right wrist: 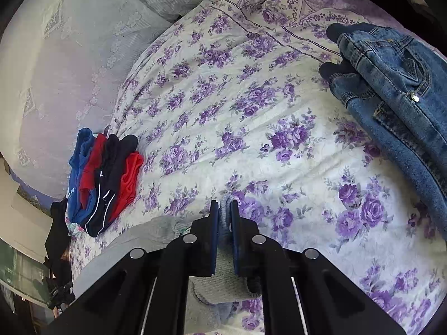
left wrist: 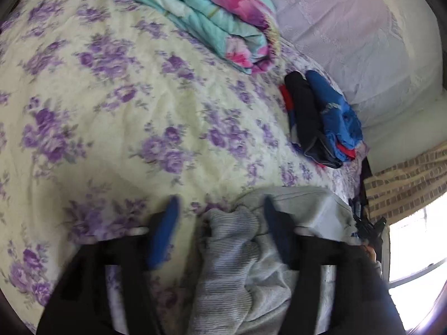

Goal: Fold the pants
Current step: 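Grasp the sweatpants edge with the left tool while the right tool grasps the cuff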

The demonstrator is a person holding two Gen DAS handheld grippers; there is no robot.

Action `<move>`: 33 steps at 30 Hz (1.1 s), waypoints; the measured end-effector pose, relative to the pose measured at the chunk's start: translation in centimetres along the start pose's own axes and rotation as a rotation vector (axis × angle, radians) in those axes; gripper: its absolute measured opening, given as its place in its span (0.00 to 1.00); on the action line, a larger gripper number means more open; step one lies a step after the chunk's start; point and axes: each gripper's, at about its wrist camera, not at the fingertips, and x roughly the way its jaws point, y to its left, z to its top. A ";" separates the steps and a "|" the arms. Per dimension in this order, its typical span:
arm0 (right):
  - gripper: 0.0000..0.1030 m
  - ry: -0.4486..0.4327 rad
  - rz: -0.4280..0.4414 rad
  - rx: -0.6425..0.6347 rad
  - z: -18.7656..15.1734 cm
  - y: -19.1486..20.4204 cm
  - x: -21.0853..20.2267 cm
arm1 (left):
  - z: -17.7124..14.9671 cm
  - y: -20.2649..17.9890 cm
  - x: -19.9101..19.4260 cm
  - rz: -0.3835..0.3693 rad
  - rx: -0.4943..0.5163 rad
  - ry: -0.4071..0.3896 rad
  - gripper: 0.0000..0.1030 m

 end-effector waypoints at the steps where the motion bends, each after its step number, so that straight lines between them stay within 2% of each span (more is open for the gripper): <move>1: 0.08 0.000 0.000 0.004 -0.1 -0.1 0.0 | -0.1 0.2 0.2 -0.012 -0.003 0.016 0.67; 4: 0.08 0.007 -0.005 0.018 -0.2 -0.4 0.5 | -0.3 -0.1 1.3 -0.090 -0.006 0.090 0.38; 7: 0.08 0.013 -0.006 0.028 -0.2 -0.6 0.8 | -0.7 -1.2 1.7 -0.028 0.054 0.103 0.36; 9: 0.08 0.014 -0.008 0.025 -0.2 -0.6 0.9 | -0.9 -1.0 1.6 -0.026 0.056 0.106 0.30; 11: 0.08 0.007 -0.011 0.025 -0.3 -0.6 0.8 | -1.0 -0.7 0.9 -0.033 0.045 0.083 0.16; 13: 0.07 -0.008 -0.016 0.012 -0.4 -0.2 0.3 | -1.3 -1.1 -0.2 -0.042 0.050 0.037 0.11; 16: 0.06 -0.051 -0.009 -0.002 -0.5 0.8 -1.2 | -1.7 -3.0 -2.3 -0.054 0.099 -0.046 0.09; 22: 0.04 -0.145 0.080 -0.042 -1.3 3.0 -7.8 | -3.4 -6.1 -7.6 -0.145 0.173 -0.146 0.08; 25: 0.04 -0.200 0.161 -0.085 -4.5 2.7 -13.4 | -5.8 -6.6 -10.3 -0.189 0.216 -0.184 0.08; 27: 0.04 -0.221 0.189 -0.085 -7.5 1.2 -16.5 | -8.0 -5.5 -12.0 -0.239 0.211 -0.201 0.08; 31: 0.04 -0.241 0.213 -0.051 -15.3 -4.0 -21.6 | -12.7 -1.2 -13.0 -0.286 0.135 -0.187 0.08; 33: 0.04 -0.236 0.195 -0.017 -19.4 -7.1 -23.0 | -15.0 1.3 -13.1 -0.295 0.086 -0.180 0.05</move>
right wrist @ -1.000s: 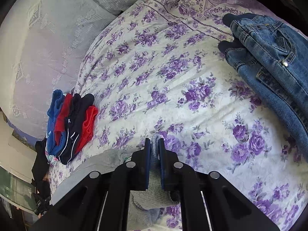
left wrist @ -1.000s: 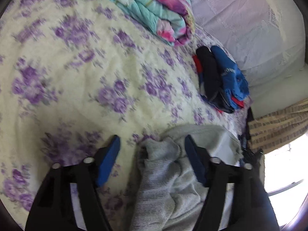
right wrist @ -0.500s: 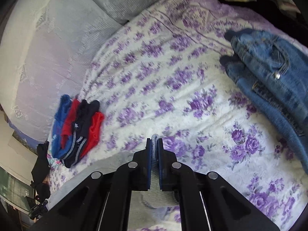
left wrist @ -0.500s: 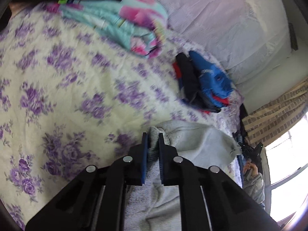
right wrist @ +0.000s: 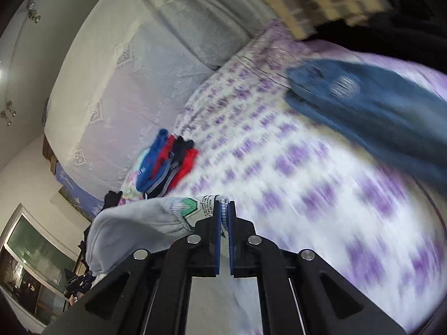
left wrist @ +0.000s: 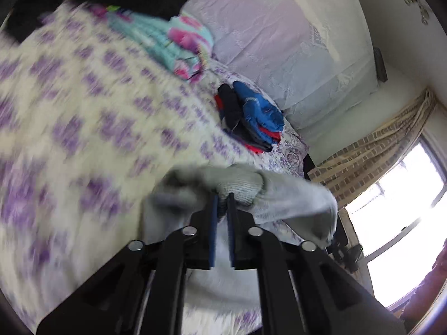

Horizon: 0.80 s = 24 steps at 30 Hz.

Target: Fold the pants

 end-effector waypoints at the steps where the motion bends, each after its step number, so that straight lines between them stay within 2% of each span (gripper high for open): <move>1: 0.04 0.004 -0.009 0.010 -1.7 -1.0 -1.1 | -1.3 1.1 -0.7 -0.003 -0.027 -0.006 0.05; 3: 0.04 0.058 -0.061 -0.007 -4.9 -2.8 -1.8 | -3.1 2.8 -1.3 0.051 -0.053 0.008 0.04; 4: 0.05 0.066 -0.095 -0.012 -5.8 -3.4 -2.0 | -3.9 3.9 -1.7 0.108 -0.075 0.009 0.03; 5: 0.05 0.064 -0.109 0.006 -6.5 -4.1 -2.5 | -4.3 4.8 -2.3 0.129 -0.103 0.005 0.03; 7: 0.07 0.012 -0.100 0.086 -6.6 -5.5 -3.9 | -4.7 6.0 -4.2 0.156 -0.149 -0.035 0.03; 9: 0.07 -0.025 -0.053 0.129 -6.3 -5.5 -4.9 | -5.1 5.5 -6.1 0.178 -0.138 -0.080 0.03; 11: 0.09 -0.007 0.022 0.133 -6.2 -4.1 -4.7 | -5.3 3.5 -7.4 0.195 -0.081 -0.098 0.03; 12: 0.15 0.004 0.053 0.143 -6.4 -3.4 -4.3 | -5.5 1.9 -7.6 0.198 -0.032 -0.097 0.03; 13: 0.30 0.022 0.094 0.167 -6.7 -2.8 -3.6 | -5.8 0.6 -7.8 0.187 0.005 -0.091 0.03; 14: 0.37 0.040 0.117 0.180 -7.1 -2.1 -2.8 | -6.1 -0.8 -7.4 0.174 0.041 -0.078 0.03; 15: 0.39 0.054 0.124 0.182 -7.4 -1.5 -2.1 | -6.2 -2.2 -6.8 0.171 0.075 -0.064 0.03; 18: 0.39 0.080 0.123 0.205 -8.5 -0.2 -0.2 | -6.8 -7.1 -3.6 0.215 0.197 -0.013 0.05; 19: 0.40 0.080 0.114 0.230 -8.6 -0.1 0.3 | -6.9 -8.6 -2.5 0.226 0.238 -0.002 0.11; 21: 0.41 0.065 0.113 0.263 -8.9 0.1 0.6 | -7.6 -11.4 0.2 0.256 0.318 0.006 0.44; 22: 0.47 0.060 0.113 0.280 -8.7 0.1 1.1 | -8.0 -12.7 1.8 0.303 0.360 -0.002 0.78; 23: 0.51 0.051 0.110 0.304 -8.7 0.0 1.5 | -8.5 -13.4 3.1 0.334 0.392 -0.021 0.88; 24: 0.62 0.040 0.109 0.335 -8.7 -0.2 1.9 | -9.1 -13.8 4.5 0.354 0.419 -0.035 0.88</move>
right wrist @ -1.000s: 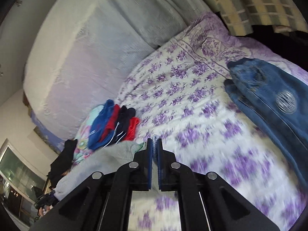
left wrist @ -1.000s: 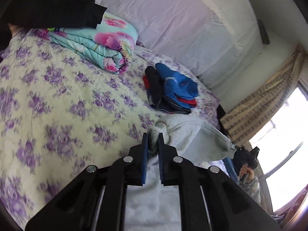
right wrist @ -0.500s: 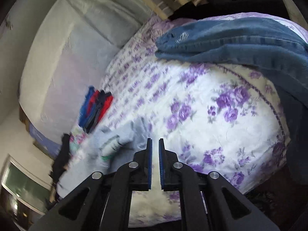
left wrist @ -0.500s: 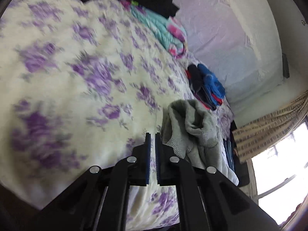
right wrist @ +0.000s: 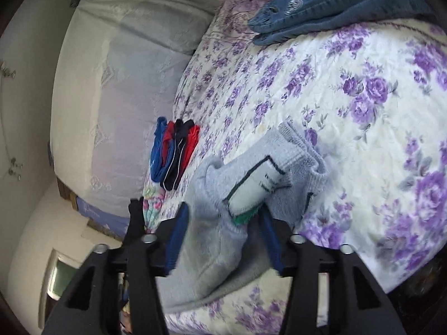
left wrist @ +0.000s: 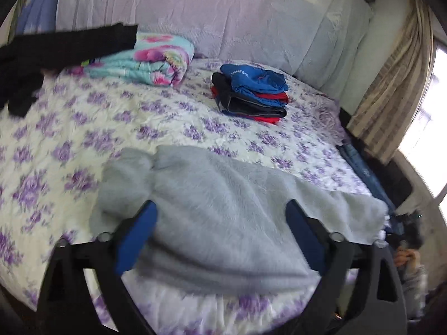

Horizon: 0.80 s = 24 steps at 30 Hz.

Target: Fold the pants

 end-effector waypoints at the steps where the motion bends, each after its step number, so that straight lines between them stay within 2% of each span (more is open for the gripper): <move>1: 0.62 -0.009 0.004 0.034 0.0 -0.3 0.3 | -0.3 -0.6 1.3 0.017 0.010 0.018 0.88; 2: 0.57 -0.010 0.020 0.060 0.0 -0.6 0.6 | -0.7 -0.8 2.5 0.042 0.009 0.034 0.88; 3: 0.26 -0.016 0.036 0.063 -0.1 -0.5 0.6 | -1.0 -0.8 3.1 0.063 0.005 0.031 0.88; 4: 0.19 -0.023 0.040 0.043 -0.3 -0.1 0.3 | -1.5 -0.6 3.7 0.082 0.005 0.032 0.88; 6: 0.16 -0.052 0.025 -0.076 -0.6 2.5 -0.9 | -2.0 0.3 4.3 0.083 -0.008 0.050 0.87; 8: 0.16 -0.073 0.027 -0.156 -0.9 4.6 -2.3 | -2.3 1.3 4.0 0.061 -0.012 0.056 0.79; 10: 0.15 -0.079 -0.042 -0.210 -0.4 4.4 -2.9 | -2.2 2.0 3.6 0.042 -0.012 0.068 0.73; 11: 0.15 -0.076 -0.139 -0.221 0.0 3.0 -2.3 | -2.3 2.3 3.4 0.028 -0.022 0.071 0.70; 12: 0.16 -0.051 -0.193 -0.190 0.2 1.2 -1.4 | -2.3 2.7 3.3 0.010 -0.037 0.072 0.68; 13: 0.17 -0.008 -0.199 -0.137 0.2 -0.7 -0.5 | -2.3 3.1 3.2 -0.002 -0.058 0.074 0.66; 14: 0.17 -0.011 -0.167 -0.100 -0.1 -2.0 -0.2 | -2.3 3.4 3.0 -0.008 -0.078 0.074 0.65; 15: 0.21 -0.032 -0.134 -0.094 -0.2 -2.1 -0.7 | -2.3 3.4 2.5 -0.014 -0.097 0.067 0.65; 16: 0.29 -0.044 -0.126 -0.094 -0.2 -1.9 -1.2 | -2.3 3.4 1.7 -0.017 -0.117 0.048 0.66; 18: 0.37 -0.089 -0.144 -0.098 0.0 -1.5 -2.9 | -2.2 3.1 0.4 -0.023 -0.123 0.020 0.69; 21: 0.39 -0.164 -0.176 -0.085 0.0 -0.6 -5.8 | -2.0 1.3 -1.4 -0.055 -0.065 -0.013 0.72; 24: 0.39 -0.164 -0.077 -0.190 -0.6 3.3 -5.8 | -2.0 -1.6 -1.6 -0.107 0.000 -0.017 0.77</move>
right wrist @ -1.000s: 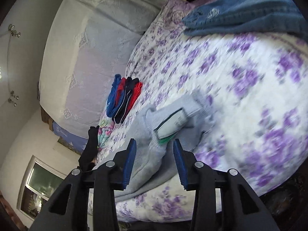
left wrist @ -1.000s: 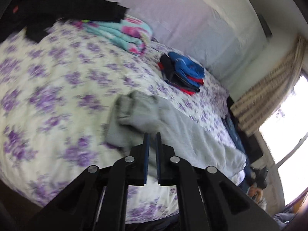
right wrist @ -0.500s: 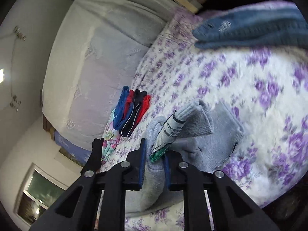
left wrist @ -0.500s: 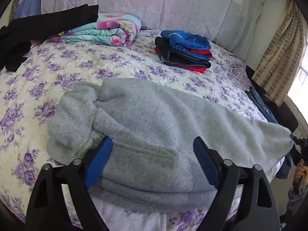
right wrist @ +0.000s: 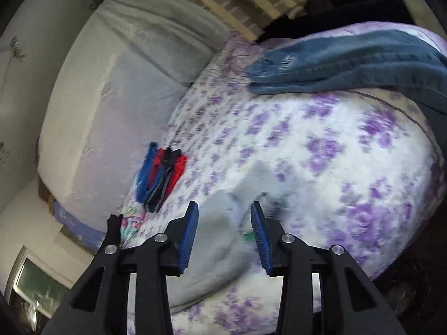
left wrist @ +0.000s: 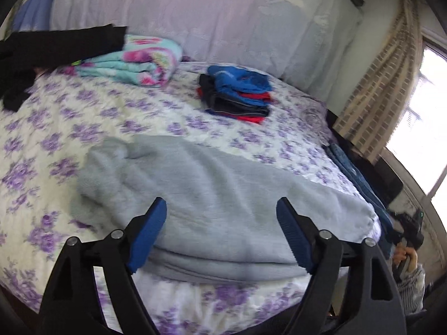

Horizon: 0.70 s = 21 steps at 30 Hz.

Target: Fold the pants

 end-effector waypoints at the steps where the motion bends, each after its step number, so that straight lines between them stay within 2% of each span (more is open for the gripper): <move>1: 0.44 0.019 0.050 -0.028 0.0 1.6 0.8 | -0.2 -1.2 0.7 -0.031 0.021 0.016 0.78; 3: 0.56 0.079 0.132 -0.062 -0.6 4.6 3.6 | -0.7 -2.9 2.1 -0.048 0.057 0.043 0.79; 5: 0.58 0.145 0.157 -0.117 -1.6 7.1 7.2 | -1.7 -3.8 3.9 -0.021 0.090 0.084 0.79; 7: 0.59 0.227 0.148 -0.151 -2.7 8.0 11.0 | -2.8 -3.0 5.7 0.025 0.075 0.143 0.79; 9: 0.56 0.312 0.054 -0.122 -3.6 6.4 14.4 | -4.3 -1.1 6.8 0.012 0.018 0.211 0.78; 10: 0.41 0.342 0.022 -0.085 -3.9 5.2 15.3 | -5.3 -0.2 6.9 -0.006 -0.008 0.235 0.75; 11: 0.28 0.359 -0.006 -0.039 -4.0 3.7 15.7 | -5.9 0.3 6.6 -0.015 -0.011 0.235 0.71; 12: 0.11 0.365 -0.027 -0.007 -3.8 2.9 15.5 | -6.5 0.5 6.1 -0.016 -0.004 0.225 0.70; 14: 0.18 0.392 -0.037 -0.011 -3.5 3.8 15.0 | -6.8 0.8 4.9 -0.016 -0.026 0.214 0.70; 15: 0.38 0.396 -0.032 -0.049 -3.2 5.1 14.8 | -6.5 0.9 4.2 -0.022 -0.058 0.200 0.70; 16: 0.59 0.398 0.009 -0.097 -2.6 7.1 14.6 | -5.8 0.9 3.7 -0.051 -0.087 0.178 0.73; 17: 0.64 0.406 0.054 -0.129 -2.2 8.9 14.7 | -5.1 0.6 3.3 -0.075 -0.093 0.155 0.76; 19: 0.67 0.462 0.148 -0.183 -1.6 12.6 16.4 | -3.5 -0.8 3.4 -0.090 -0.059 0.124 0.80; 21: 0.70 0.576 0.241 -0.209 -1.4 16.3 20.1 | -2.2 -2.3 4.7 -0.103 -0.025 0.115 0.82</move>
